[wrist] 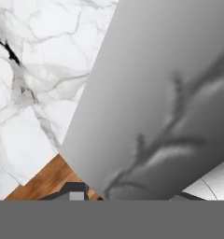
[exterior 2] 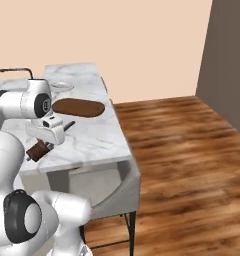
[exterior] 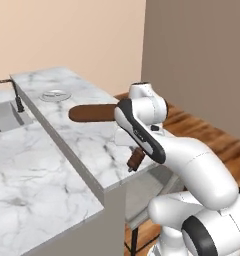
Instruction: Pick up the knife from the drawer and place it on the cutting board. Then place the meat from the plate to the cutting board.
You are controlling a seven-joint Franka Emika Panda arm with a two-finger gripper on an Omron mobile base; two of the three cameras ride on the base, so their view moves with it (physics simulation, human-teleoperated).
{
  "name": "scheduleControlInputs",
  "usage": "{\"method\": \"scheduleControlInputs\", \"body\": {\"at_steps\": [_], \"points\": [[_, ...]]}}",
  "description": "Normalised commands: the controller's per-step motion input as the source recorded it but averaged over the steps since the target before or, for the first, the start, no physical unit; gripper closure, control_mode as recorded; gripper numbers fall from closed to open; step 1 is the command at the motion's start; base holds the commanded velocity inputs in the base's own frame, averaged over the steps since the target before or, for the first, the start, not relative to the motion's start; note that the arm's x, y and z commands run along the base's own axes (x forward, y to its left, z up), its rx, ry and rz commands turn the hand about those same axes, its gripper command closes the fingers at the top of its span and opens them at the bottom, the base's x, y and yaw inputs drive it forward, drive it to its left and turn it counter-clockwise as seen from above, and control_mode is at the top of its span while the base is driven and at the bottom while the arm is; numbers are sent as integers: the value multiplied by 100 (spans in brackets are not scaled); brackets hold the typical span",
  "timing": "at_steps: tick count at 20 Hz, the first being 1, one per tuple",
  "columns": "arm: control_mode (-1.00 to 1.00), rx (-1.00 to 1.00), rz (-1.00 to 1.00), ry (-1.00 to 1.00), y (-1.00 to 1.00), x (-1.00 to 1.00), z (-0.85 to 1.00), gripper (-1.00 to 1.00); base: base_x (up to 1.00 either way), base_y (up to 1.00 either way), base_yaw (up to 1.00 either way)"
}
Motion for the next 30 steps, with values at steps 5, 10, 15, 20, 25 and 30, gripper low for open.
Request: {"method": "scheduleControlInputs", "body": {"at_steps": [5,10,15,20,25,30], "points": [[100,0,0,0,0,0,0,100,-27,-100,-31],[100,0,0,0,0,0,0,100,-99,-100,-15],[100,0,0,0,0,0,0,100,-36,-98,-45],[100,0,0,0,0,0,0,100,0,-45,-91],[100,0,0,0,0,0,0,100,0,-14,-97],[100,0,0,0,0,0,0,100,38,39,-83]]}}
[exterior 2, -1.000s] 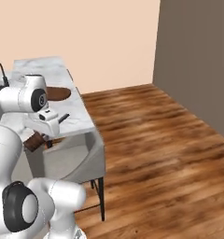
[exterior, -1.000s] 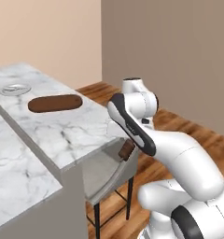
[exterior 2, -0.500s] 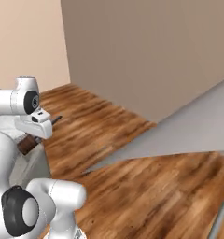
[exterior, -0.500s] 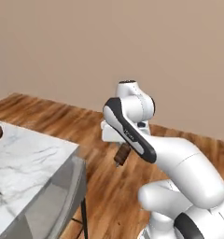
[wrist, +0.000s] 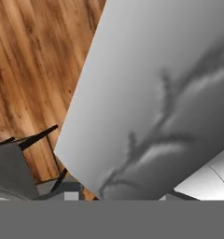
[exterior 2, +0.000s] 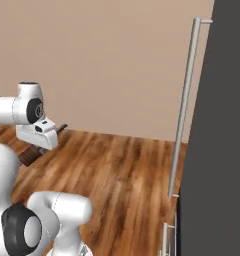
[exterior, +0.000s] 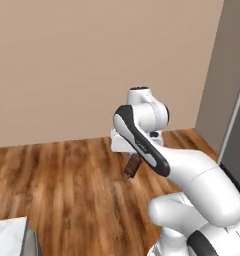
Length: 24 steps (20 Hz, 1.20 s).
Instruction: Pick up the knife from the drawer and place it on the cutting board. Then place the meat from the plate to the cutting board.
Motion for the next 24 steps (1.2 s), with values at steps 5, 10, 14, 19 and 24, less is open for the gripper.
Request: {"method": "scheduleControlInputs", "body": {"at_steps": [5,10,14,19,24], "points": [[100,0,0,0,0,0,0,100,8,100,-12],[100,0,0,0,0,0,0,100,74,47,-3],[100,0,0,0,0,0,0,100,100,-31,3],[100,0,0,0,0,0,0,100,100,-19,28],[100,0,0,0,0,0,0,100,52,-8,90]]}}
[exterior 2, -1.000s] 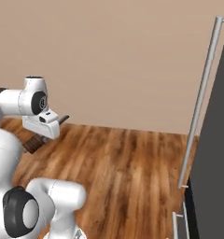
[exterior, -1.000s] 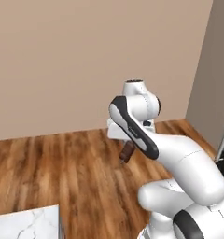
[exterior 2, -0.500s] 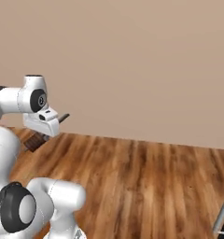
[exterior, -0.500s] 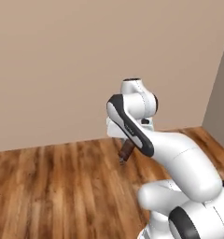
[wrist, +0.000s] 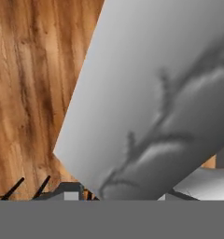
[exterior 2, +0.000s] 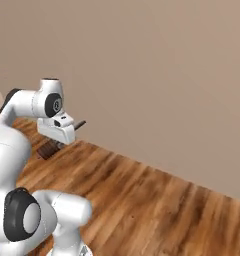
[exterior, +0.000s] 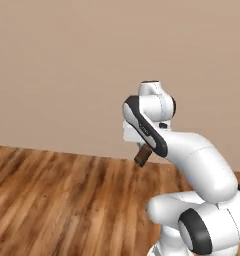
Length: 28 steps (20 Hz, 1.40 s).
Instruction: Pick up the knife from the drawer and place it on the cutting board. Then place the meat from the plate to the cutting board.
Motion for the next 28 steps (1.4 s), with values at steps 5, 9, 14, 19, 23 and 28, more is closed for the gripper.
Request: {"method": "scheduleControlInputs", "body": {"at_steps": [5,9,14,19,23,28], "points": [[100,0,0,0,0,0,0,100,0,0,100],[100,0,0,0,0,0,0,100,4,0,100],[100,0,0,0,0,0,0,100,31,-1,99],[100,0,0,0,0,0,0,100,44,-8,96],[100,0,0,0,0,0,0,100,54,-42,80],[100,0,0,0,0,0,0,100,24,-99,22]]}}
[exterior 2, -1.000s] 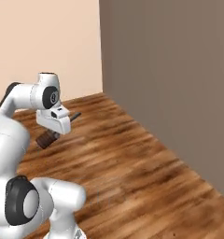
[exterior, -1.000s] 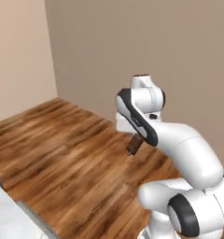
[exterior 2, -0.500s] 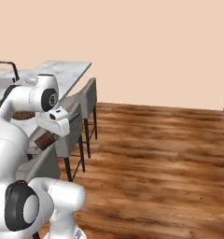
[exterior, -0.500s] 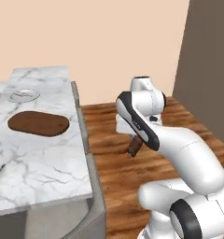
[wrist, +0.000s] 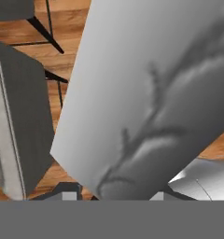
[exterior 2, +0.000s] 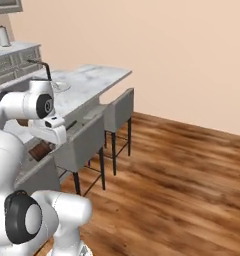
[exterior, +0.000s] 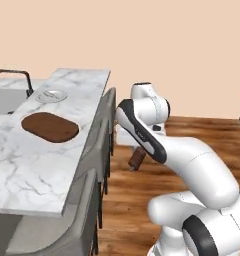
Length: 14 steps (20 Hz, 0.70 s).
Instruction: Pick up the knife from the drawer and place it on the cutting board. Then place the meat from the plate to the cutting board.
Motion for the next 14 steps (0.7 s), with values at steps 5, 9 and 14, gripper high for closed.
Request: {"method": "scheduleControlInputs", "body": {"at_steps": [5,9,14], "points": [[100,0,0,0,0,0,0,100,57,-95,5],[100,0,0,0,0,0,0,100,100,-83,24],[100,0,0,0,0,0,0,100,100,-56,24]]}}
